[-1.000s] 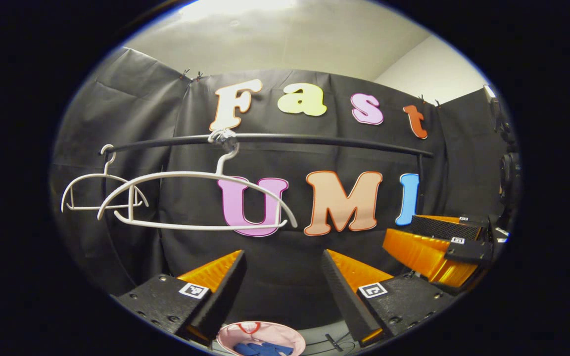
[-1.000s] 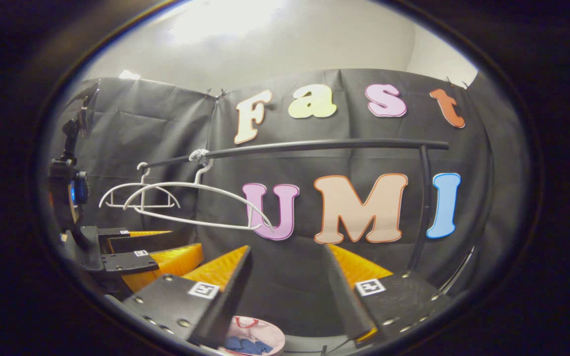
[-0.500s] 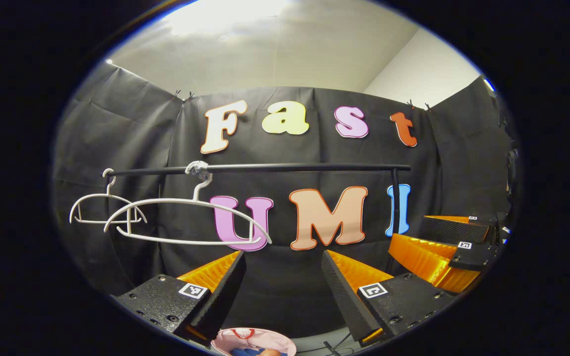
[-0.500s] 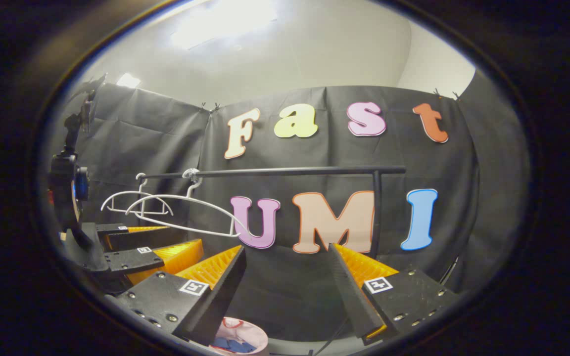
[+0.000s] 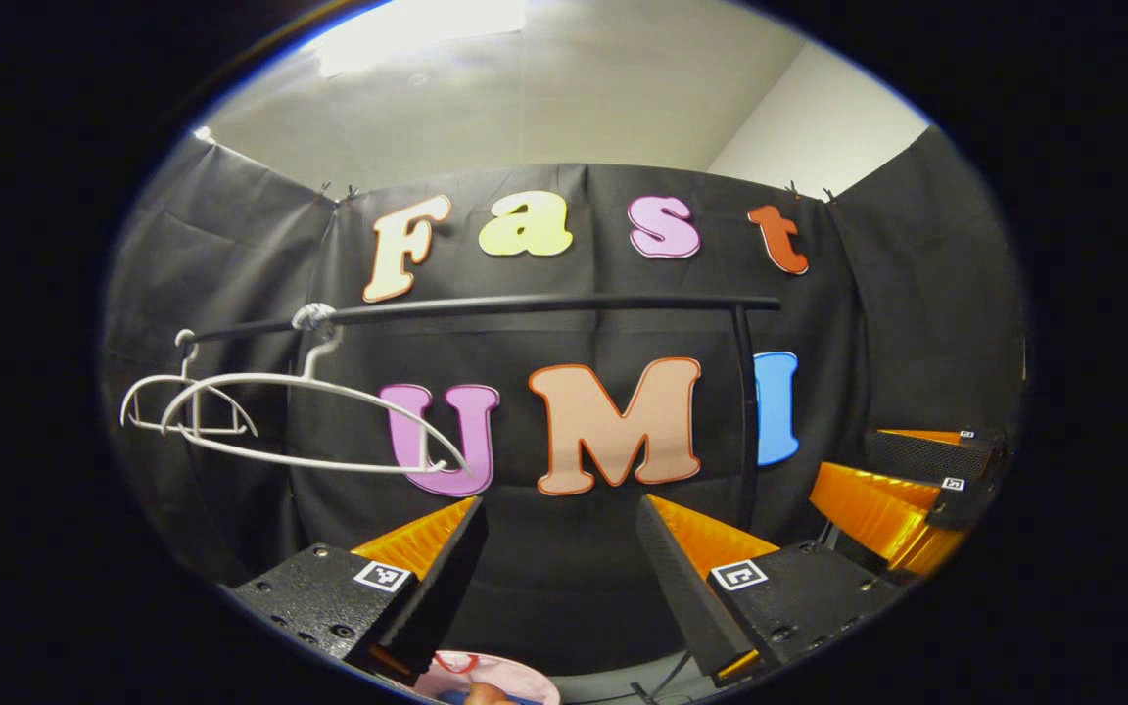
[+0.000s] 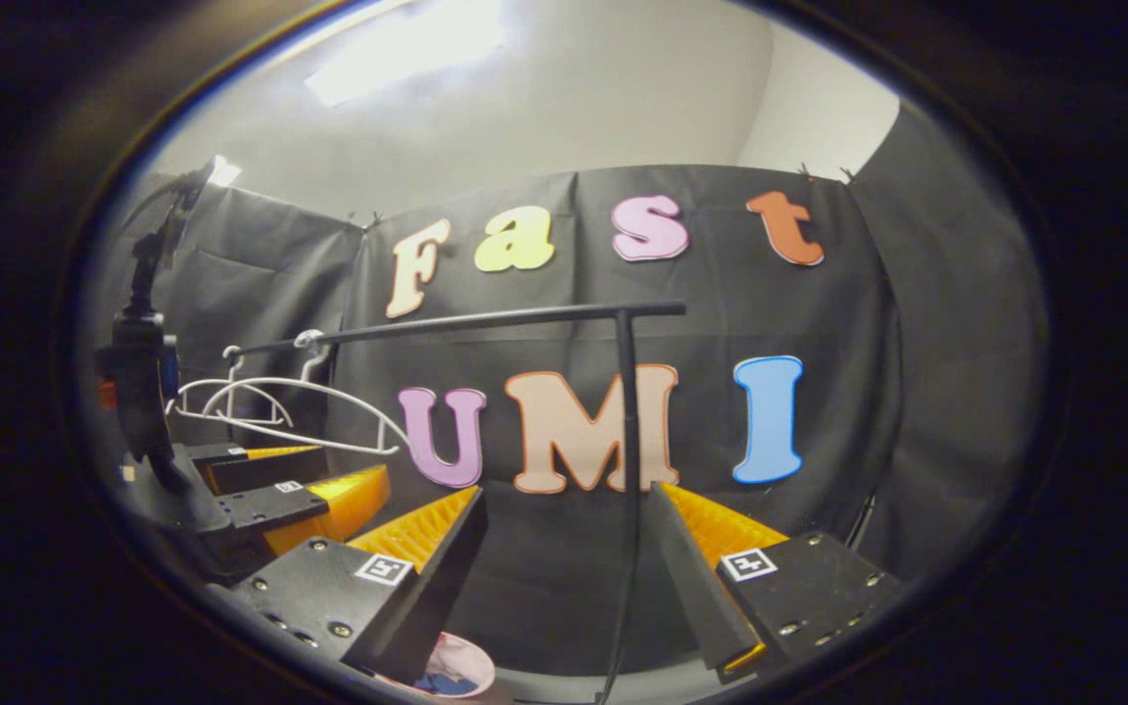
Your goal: Grasp the clothes on the hanger with both hands and then place them into the laundry hamper below.
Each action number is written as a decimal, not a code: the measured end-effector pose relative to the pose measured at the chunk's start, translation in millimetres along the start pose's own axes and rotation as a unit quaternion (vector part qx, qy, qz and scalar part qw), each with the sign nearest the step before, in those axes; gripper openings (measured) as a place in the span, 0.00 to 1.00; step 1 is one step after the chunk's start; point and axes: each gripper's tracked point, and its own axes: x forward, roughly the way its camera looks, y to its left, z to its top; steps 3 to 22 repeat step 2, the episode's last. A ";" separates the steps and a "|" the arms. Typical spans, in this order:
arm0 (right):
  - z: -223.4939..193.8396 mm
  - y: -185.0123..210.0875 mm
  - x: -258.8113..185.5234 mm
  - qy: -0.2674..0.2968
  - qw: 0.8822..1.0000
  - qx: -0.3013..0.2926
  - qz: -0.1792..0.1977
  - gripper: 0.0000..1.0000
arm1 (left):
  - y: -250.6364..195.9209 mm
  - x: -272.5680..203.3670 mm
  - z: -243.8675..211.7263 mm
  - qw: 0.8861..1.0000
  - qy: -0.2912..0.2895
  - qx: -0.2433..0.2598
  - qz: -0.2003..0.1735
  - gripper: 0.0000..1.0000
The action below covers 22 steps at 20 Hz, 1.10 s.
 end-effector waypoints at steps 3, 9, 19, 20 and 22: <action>-17.1 -23.7 -0.4 -0.008 1.000 0.001 -0.015 0.98 | -11.6 11.2 -17.9 1.000 -0.016 -0.013 -0.002 0.95; -17.1 -23.7 -0.4 -0.008 1.000 0.001 -0.015 0.98 | -11.6 11.2 -17.9 1.000 -0.016 -0.013 -0.002 0.95; -17.1 -23.7 -0.4 -0.008 1.000 0.001 -0.015 0.98 | -11.6 11.2 -17.9 1.000 -0.016 -0.013 -0.002 0.95; -17.1 -23.7 -0.4 -0.008 1.000 0.001 -0.015 0.98 | -11.6 11.2 -17.9 1.000 -0.016 -0.013 -0.002 0.95; -17.1 -23.7 -0.4 -0.008 1.000 0.001 -0.015 0.98 | -11.6 11.2 -17.9 1.000 -0.016 -0.013 -0.002 0.95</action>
